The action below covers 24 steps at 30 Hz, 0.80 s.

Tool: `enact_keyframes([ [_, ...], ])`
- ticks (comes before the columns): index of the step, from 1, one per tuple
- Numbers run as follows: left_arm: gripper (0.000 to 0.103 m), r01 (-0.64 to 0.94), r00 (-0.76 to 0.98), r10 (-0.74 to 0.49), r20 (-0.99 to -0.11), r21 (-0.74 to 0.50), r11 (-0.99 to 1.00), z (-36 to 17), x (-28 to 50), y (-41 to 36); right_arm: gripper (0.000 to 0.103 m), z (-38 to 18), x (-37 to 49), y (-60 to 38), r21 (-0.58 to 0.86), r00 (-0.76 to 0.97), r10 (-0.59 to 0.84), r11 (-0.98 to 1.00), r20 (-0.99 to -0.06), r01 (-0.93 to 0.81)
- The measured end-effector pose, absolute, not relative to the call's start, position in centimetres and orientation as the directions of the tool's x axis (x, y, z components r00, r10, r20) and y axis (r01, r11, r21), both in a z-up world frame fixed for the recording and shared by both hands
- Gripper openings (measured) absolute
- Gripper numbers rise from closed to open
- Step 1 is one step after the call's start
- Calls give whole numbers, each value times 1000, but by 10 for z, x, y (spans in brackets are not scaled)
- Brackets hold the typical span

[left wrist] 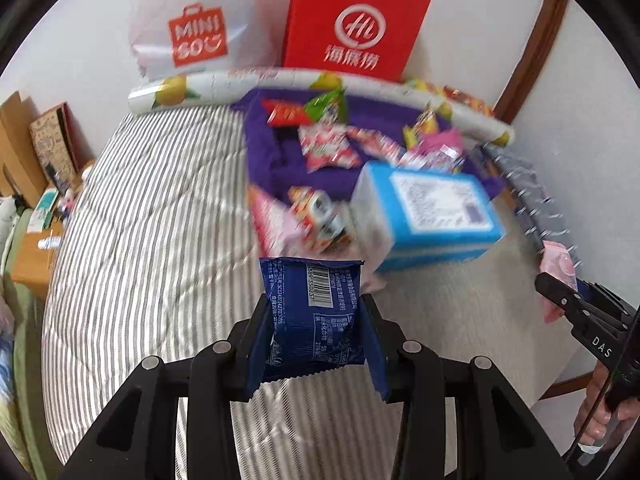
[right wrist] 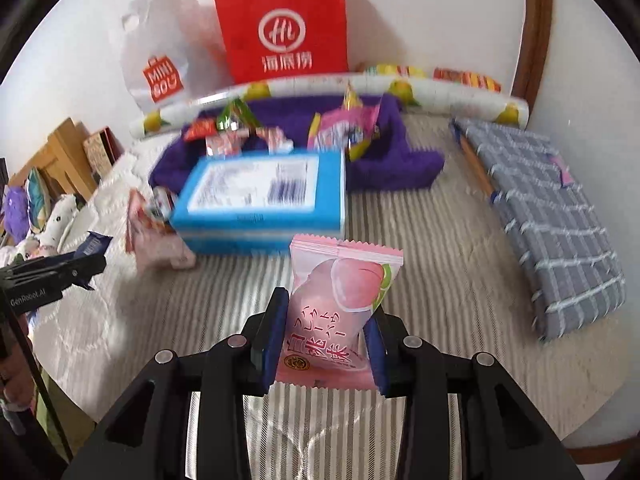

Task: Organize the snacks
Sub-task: 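Carry peach candy in right tool and blue packet in left tool over towel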

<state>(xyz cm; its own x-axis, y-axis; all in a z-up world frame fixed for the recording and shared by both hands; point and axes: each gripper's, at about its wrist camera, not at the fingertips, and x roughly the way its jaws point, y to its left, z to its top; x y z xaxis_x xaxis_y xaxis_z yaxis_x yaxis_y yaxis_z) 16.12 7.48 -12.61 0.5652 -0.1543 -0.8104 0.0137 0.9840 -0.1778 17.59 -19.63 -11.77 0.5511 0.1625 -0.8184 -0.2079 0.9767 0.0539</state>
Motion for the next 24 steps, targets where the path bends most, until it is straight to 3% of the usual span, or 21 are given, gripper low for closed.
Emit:
enact_keyframes([
  [13,40,64,642,-186,-744,-190,980,-62,227,58,37,-46,250,-183,77,597,232,959,-768,-274],
  [24,40,30,657,-169,-735,-198,980,-44,310,55,37,-32,341,-161,102,588,290,938,-755,-333],
])
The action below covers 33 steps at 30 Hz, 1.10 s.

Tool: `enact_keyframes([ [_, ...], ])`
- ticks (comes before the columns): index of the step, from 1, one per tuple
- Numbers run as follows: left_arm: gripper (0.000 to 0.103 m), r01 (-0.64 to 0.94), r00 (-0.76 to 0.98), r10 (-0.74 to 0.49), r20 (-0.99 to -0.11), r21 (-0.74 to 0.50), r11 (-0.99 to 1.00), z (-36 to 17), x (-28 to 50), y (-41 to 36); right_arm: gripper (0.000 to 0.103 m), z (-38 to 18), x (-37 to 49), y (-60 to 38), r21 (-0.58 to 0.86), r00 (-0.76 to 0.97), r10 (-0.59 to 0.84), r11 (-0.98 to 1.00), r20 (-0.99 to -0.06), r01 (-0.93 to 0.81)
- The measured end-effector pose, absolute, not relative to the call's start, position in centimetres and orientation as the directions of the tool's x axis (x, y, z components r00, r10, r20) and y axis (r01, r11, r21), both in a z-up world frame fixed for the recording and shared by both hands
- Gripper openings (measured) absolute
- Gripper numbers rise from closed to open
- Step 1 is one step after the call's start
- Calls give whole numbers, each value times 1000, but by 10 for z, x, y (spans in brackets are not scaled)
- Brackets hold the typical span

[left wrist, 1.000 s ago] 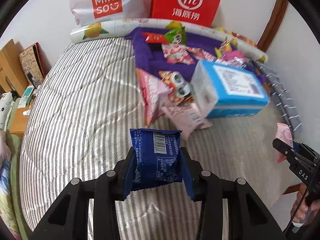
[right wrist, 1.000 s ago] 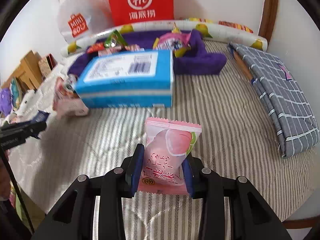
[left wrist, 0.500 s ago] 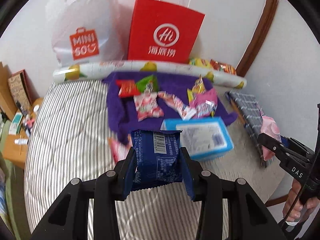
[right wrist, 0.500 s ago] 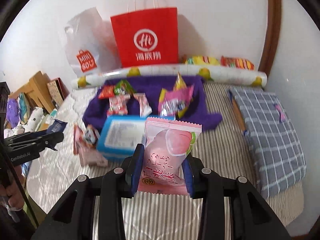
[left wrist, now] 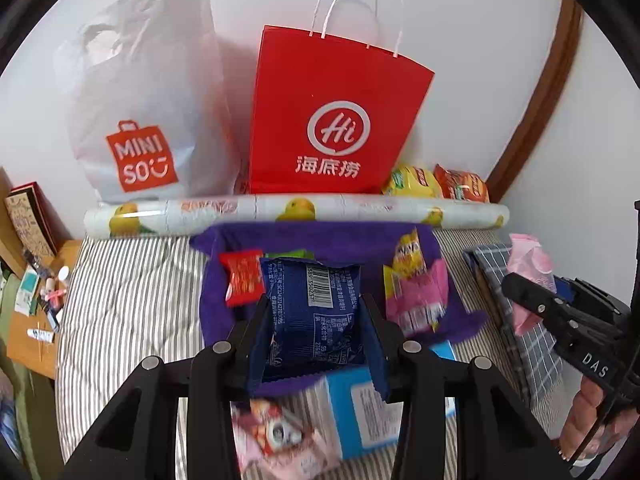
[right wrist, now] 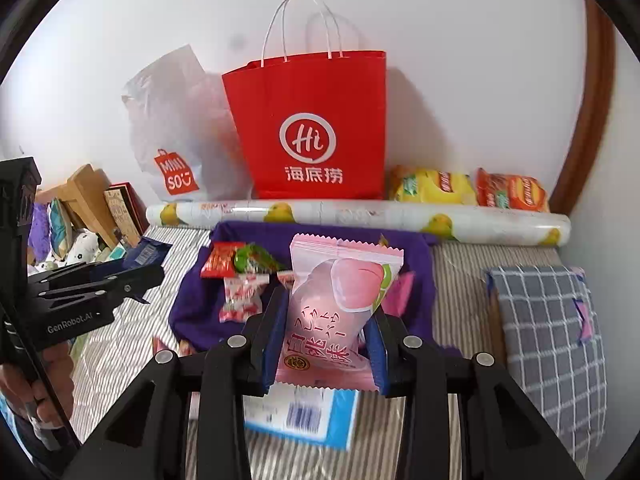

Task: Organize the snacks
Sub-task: 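Carry peach candy in right tool and blue packet in left tool over towel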

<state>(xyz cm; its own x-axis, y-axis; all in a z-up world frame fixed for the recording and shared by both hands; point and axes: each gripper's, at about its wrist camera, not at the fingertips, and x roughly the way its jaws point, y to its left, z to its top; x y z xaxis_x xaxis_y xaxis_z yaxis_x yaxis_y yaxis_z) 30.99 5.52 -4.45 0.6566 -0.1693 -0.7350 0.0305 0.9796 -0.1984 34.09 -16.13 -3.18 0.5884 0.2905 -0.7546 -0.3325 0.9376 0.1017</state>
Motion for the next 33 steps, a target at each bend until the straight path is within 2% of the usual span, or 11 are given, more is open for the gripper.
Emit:
enact_keyframes([
  [15,40,-68,607,-148,-781,-237,969,-81,397,74,37,-80,432,-132,159,501,347,912,-793,-379],
  [33,40,-112,561,-135,-816,-236,965,-104,406,88,37,-128,453,-128,176,380,328,907,-865,-383],
])
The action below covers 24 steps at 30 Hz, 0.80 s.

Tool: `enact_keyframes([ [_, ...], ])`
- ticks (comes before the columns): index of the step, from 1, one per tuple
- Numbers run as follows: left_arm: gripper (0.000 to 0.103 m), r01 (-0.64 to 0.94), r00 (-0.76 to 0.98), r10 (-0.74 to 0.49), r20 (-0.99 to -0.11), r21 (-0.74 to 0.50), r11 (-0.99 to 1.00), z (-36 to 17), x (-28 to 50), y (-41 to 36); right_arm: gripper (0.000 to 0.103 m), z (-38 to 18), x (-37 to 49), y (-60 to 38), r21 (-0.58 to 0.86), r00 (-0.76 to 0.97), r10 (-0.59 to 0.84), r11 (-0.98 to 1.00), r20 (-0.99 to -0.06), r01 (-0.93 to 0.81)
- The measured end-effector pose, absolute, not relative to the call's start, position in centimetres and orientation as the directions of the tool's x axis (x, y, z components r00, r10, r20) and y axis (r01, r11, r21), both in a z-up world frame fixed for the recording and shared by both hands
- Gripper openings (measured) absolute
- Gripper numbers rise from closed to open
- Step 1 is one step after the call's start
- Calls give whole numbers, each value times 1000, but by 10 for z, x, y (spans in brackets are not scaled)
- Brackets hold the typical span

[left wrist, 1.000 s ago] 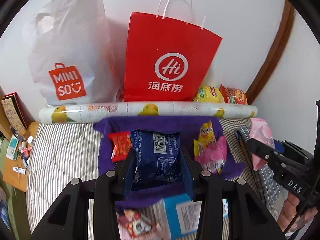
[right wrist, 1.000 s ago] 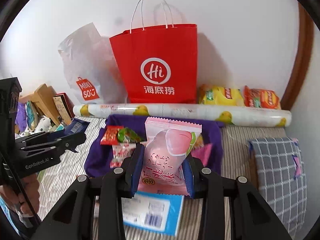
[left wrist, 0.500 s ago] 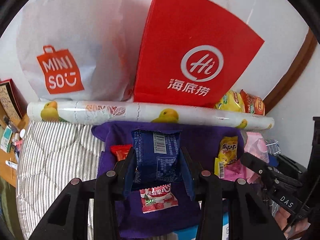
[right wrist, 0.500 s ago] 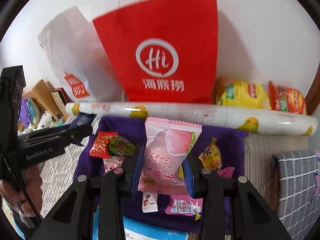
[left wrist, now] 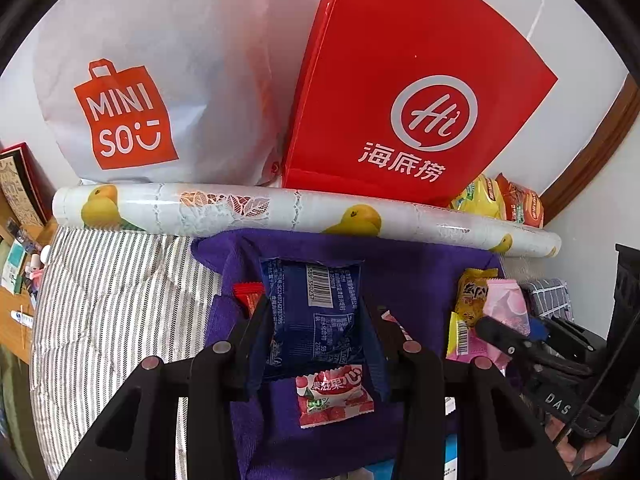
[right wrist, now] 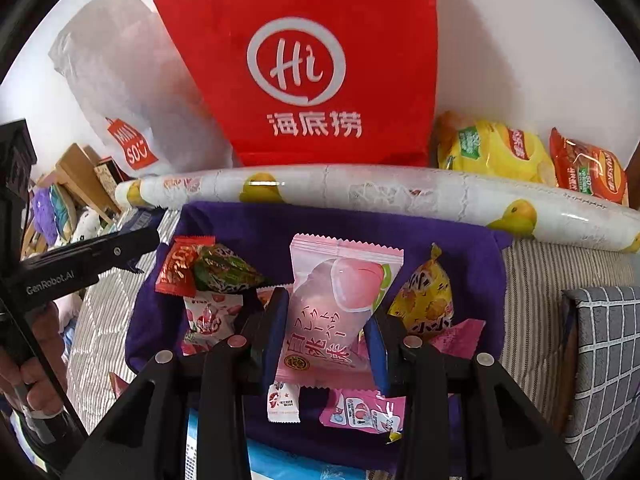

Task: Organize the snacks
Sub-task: 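Carry peach candy in right tool and blue packet in left tool over towel, then open right tool to drop peach candy while left tool releases blue packet on towel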

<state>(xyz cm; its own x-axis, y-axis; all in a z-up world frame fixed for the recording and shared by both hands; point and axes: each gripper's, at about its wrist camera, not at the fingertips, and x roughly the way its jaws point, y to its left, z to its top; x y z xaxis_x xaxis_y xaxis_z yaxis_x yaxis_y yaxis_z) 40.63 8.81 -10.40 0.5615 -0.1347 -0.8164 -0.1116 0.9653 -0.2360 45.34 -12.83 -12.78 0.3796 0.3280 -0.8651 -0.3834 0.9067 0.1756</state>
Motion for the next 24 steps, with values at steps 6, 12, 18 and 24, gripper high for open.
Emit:
enact_keyframes([
  [6,40,-105,559,-135,-818,-231,967,-105,407,86,37,-144,454,-120,174,324,319,897,-891,-406],
  [12,40,-106,556,-137,-820,-234,967,-105,408,86,37,-163,455,-111,178,254,303,891,-919,-419],
  [18,40,-108,553,-136,-822,-232,967,-106,408,86,37,-172,453,-105,173,225,290,888,-930,-427],
  [24,40,-117,533,-130,-836,-225,967,-111,410,85,38,-176,453,-105,171,214,280,891,-936,-421],
])
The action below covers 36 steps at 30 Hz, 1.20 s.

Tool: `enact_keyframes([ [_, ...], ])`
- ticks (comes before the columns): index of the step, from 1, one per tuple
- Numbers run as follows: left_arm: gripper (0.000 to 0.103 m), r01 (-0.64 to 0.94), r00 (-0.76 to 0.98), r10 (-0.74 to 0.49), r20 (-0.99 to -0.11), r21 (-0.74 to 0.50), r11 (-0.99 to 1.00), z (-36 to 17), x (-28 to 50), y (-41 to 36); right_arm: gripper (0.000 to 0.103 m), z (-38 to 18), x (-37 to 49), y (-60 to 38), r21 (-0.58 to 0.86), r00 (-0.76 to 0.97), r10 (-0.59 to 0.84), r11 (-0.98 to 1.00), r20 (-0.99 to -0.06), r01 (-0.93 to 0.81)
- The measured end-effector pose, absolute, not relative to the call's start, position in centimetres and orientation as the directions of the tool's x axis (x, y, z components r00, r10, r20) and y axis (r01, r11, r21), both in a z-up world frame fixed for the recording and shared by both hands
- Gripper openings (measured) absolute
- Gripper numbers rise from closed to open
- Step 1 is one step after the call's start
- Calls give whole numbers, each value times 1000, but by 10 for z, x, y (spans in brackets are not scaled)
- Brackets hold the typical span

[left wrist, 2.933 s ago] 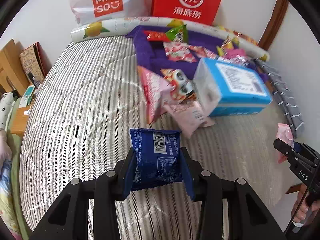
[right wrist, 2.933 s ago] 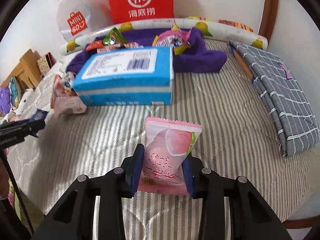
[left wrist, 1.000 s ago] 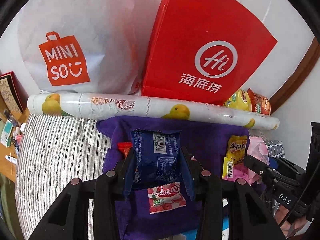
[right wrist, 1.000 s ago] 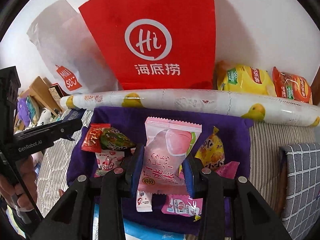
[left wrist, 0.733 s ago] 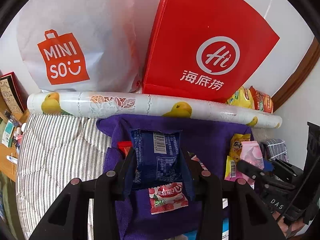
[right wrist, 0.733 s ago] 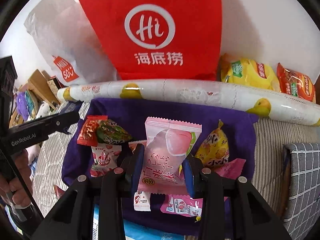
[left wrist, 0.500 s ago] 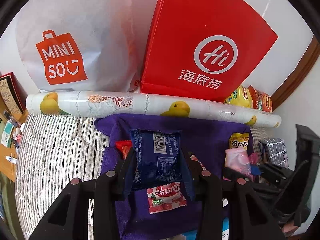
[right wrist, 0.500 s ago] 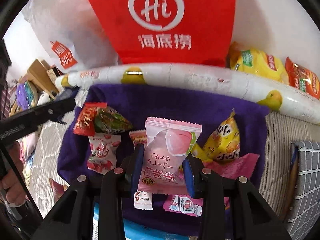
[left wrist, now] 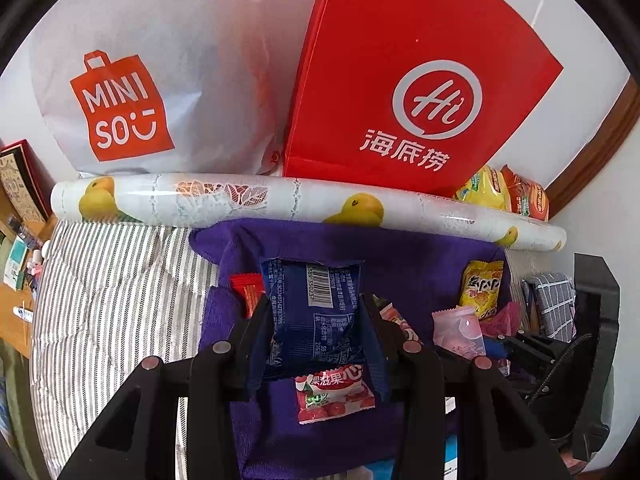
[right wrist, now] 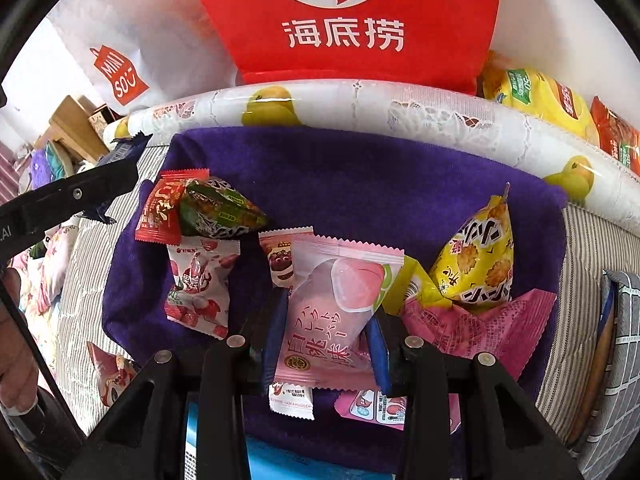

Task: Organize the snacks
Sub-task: 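Open right tool to drop peach candy while left tool releases blue packet on towel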

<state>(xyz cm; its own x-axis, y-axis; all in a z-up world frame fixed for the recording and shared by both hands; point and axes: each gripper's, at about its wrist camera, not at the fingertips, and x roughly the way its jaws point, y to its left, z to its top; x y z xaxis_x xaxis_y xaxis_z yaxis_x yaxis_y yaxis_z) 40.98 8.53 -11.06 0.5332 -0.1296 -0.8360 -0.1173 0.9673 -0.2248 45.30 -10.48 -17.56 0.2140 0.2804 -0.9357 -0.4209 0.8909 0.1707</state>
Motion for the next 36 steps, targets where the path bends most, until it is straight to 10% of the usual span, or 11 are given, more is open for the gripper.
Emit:
enact_keyframes([
  [9,40,-144,501,-109,-859,-207,968,-119,412,88,56,-174,453,-97,152,224,275,882,-935,-446],
  [36,41,-181,413,-123,-902,-214,960,-146,424,83,60,-122,441,-126,156,345,321,889,-882,-429],
])
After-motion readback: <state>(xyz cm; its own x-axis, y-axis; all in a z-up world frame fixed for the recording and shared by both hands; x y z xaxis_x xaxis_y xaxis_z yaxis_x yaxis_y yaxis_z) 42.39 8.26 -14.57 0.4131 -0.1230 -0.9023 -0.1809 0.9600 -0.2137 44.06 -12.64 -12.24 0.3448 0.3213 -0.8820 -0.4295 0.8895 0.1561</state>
